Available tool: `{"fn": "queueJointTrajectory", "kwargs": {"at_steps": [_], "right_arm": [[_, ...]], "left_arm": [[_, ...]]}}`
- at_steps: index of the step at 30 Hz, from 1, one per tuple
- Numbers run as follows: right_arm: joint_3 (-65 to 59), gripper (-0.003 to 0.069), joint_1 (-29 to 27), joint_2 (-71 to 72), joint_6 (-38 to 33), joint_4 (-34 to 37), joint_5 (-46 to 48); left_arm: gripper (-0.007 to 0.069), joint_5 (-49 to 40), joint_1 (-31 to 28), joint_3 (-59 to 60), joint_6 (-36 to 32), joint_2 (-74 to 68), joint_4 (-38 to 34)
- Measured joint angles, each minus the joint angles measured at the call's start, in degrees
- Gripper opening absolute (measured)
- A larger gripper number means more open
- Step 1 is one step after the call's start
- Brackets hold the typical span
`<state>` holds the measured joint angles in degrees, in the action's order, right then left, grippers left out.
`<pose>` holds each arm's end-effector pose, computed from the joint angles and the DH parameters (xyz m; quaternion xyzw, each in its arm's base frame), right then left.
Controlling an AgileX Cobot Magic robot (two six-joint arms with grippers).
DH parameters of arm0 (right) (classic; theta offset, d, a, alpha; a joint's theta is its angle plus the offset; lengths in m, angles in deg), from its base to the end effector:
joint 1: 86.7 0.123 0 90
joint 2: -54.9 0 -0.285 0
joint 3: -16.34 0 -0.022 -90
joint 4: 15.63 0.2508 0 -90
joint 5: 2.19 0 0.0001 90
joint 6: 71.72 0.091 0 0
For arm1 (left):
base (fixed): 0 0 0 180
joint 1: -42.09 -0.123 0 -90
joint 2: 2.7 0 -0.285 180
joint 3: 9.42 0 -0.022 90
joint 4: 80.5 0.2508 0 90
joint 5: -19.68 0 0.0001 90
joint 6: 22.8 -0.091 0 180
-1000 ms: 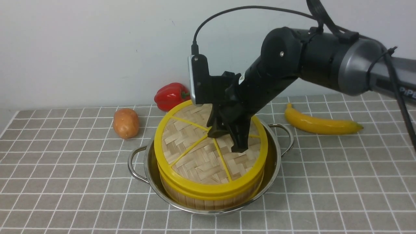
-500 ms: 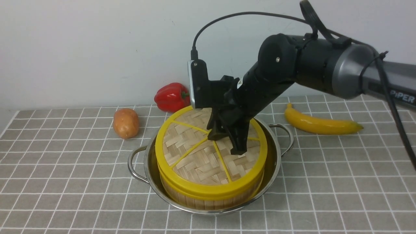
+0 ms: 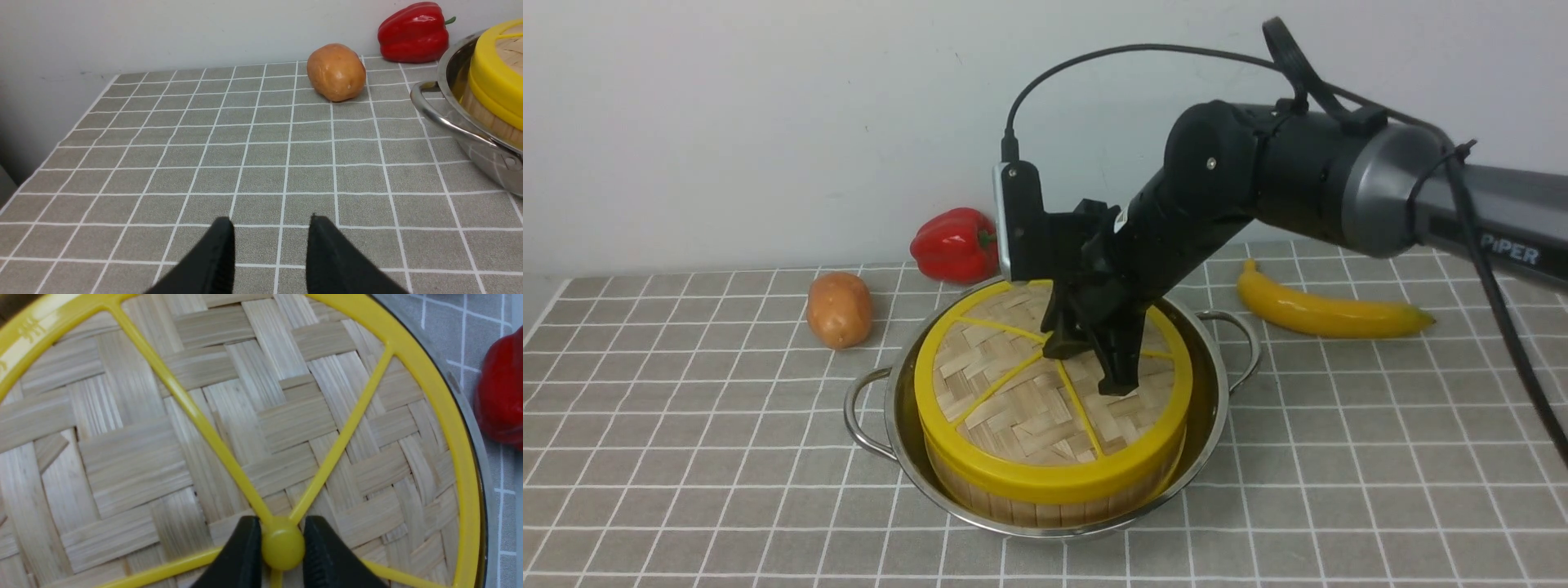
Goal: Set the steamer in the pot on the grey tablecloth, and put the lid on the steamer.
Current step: 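Place the bamboo steamer lid onto the steamer basket in the pot with the right gripper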
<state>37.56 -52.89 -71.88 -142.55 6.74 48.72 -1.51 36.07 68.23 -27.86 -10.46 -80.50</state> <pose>0.3638 0.2760 0.2268 -0.7057 0.6575 0.0999 0.2444 0.0527 0.0056 0.1774 -0.0067 0.8017 0.0577 0.5948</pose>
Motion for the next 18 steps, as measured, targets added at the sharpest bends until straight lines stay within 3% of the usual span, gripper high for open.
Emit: {"fn": "queueJointTrajectory", "kwargs": {"at_steps": [8,18], "right_arm": [[0.0,0.0153,0.0,0.0,-0.1,0.0,0.1],[0.5,0.0478,-0.1,1.2,2.4,-0.4,0.3]], "left_arm": [[0.0243,0.0,0.0,0.0,-0.1,0.0,0.0],[0.0243,0.0,0.0,0.0,-0.1,0.0,0.0]]}}
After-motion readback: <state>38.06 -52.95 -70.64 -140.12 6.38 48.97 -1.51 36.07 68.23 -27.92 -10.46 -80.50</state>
